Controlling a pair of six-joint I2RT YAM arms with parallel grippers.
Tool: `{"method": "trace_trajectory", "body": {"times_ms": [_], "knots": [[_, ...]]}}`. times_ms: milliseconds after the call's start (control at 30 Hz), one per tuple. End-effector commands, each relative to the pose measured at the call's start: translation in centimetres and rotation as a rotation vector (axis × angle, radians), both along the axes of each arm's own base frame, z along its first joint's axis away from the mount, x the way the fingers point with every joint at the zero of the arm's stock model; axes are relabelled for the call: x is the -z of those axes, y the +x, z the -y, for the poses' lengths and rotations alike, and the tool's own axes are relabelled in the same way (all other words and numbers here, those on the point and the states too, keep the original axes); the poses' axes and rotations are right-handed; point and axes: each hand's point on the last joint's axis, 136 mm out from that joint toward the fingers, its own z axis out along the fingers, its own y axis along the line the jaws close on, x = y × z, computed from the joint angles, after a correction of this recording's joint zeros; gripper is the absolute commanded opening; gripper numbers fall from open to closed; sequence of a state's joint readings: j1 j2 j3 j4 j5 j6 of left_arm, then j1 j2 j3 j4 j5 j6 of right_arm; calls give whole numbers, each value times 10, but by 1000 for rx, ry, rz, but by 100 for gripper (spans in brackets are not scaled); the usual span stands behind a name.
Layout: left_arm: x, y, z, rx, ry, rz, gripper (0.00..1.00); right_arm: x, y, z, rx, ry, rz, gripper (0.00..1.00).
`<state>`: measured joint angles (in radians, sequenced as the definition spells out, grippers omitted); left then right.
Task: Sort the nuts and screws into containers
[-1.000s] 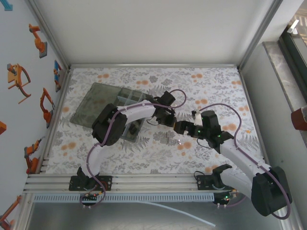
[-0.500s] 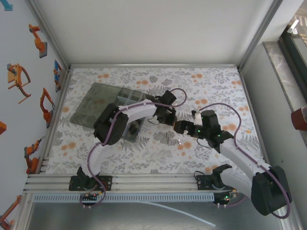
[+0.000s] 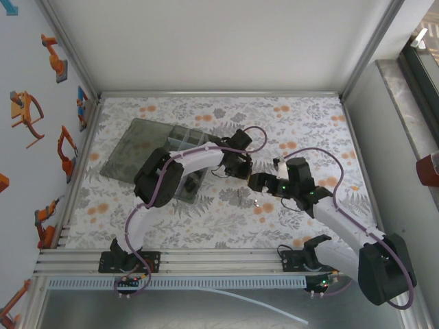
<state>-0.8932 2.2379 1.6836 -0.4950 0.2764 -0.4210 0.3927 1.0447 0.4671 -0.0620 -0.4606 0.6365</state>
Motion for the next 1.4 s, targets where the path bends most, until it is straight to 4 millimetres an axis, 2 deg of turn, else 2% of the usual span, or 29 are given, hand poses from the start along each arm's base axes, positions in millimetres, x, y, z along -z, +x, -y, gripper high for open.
{"method": "trace_trajectory", "body": {"times_ms": [0, 233, 367, 433, 567, 800, 900, 1000, 1133, 1367], "knots": [[-32, -1, 1, 41, -67, 36, 5, -18, 11, -5, -2, 34, 49, 100], [-55, 0, -6, 54, -118, 70, 3, -19, 19, -9, -13, 39, 52, 100], [-70, 4, -25, 28, -113, 101, 3, -25, 29, -16, -34, 37, 65, 100], [-74, 8, -45, -11, -83, 110, 3, -31, 36, -22, -52, 56, 75, 100], [-76, 10, -103, -116, -5, 114, 3, -40, 48, -43, -103, 78, 93, 100], [-80, 1, -207, -302, 123, 119, 3, -48, 56, -98, -226, 90, 111, 100], [-80, -2, -245, -380, 181, 124, 3, -49, 57, -116, -256, 97, 111, 100], [-73, -5, -271, -433, 227, 112, 3, -49, 56, -131, -288, 104, 109, 99], [-61, -2, -283, -443, 277, 90, 3, -48, 54, -137, -300, 105, 105, 99], [-55, 16, -281, -463, 309, 92, 5, -50, 50, -130, -293, 77, 115, 99]]}}
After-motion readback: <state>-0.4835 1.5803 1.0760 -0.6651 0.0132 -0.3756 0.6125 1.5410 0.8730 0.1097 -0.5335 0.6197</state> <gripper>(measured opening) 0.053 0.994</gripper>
